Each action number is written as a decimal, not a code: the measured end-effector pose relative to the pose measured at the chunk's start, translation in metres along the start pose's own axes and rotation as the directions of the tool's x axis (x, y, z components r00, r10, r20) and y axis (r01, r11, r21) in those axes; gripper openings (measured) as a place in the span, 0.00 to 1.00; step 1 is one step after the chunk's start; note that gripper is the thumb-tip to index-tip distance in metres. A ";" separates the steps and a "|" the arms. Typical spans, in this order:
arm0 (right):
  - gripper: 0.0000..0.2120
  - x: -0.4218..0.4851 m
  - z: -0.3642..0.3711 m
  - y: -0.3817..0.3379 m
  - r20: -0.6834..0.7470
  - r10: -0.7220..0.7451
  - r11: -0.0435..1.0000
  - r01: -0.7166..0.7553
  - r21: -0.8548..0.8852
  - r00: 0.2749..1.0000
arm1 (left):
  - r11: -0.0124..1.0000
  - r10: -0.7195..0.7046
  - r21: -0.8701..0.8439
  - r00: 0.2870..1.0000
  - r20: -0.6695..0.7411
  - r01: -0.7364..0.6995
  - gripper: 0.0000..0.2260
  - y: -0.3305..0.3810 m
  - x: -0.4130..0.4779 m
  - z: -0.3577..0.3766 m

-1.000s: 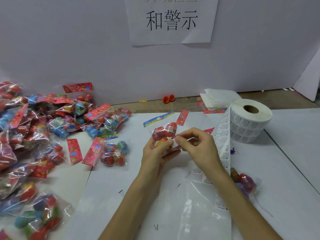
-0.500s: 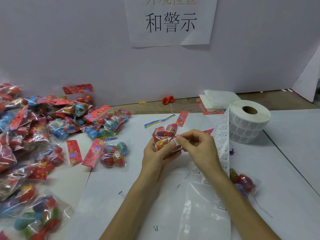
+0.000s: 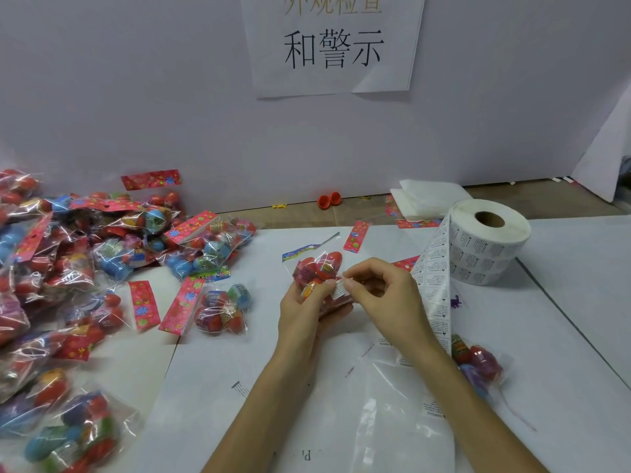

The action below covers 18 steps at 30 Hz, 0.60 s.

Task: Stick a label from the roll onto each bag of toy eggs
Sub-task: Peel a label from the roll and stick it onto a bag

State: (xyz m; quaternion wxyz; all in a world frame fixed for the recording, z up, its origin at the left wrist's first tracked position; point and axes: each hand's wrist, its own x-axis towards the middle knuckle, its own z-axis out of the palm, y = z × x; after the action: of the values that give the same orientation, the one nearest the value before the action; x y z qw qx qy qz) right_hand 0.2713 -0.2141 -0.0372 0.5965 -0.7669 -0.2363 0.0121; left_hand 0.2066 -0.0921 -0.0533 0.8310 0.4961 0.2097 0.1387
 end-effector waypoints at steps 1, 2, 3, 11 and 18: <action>0.07 0.001 -0.001 0.001 0.024 0.009 1.000 -0.009 -0.012 1.000 | 1.000 0.009 0.025 1.000 -0.022 -0.009 0.13 -0.002 0.001 0.000; 0.10 0.001 -0.002 0.002 0.055 0.020 0.999 -0.019 -0.028 0.998 | 0.998 0.025 0.066 0.998 -0.050 -0.022 0.14 -0.003 0.002 -0.002; 0.14 0.002 -0.004 0.003 0.089 0.038 0.999 -0.034 -0.043 0.995 | 0.993 0.042 0.109 0.997 -0.069 -0.034 0.13 -0.003 0.003 -0.003; 0.21 0.007 -0.014 -0.003 0.039 0.152 0.932 -0.156 0.327 0.988 | 0.914 -0.005 0.396 0.975 0.223 -0.086 0.21 0.003 0.006 -0.008; 0.12 0.013 -0.040 -0.008 0.116 0.213 0.920 -0.239 0.310 0.970 | 0.955 0.063 0.279 0.988 0.144 -0.102 0.20 0.004 0.005 -0.010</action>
State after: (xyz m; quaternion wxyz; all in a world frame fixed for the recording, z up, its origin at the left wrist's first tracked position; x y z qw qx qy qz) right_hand 0.2927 -0.2444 -0.0149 0.6981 -0.6805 -0.1647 0.1501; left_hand 0.2066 -0.0806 -0.0550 0.7562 0.6275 0.1505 0.1082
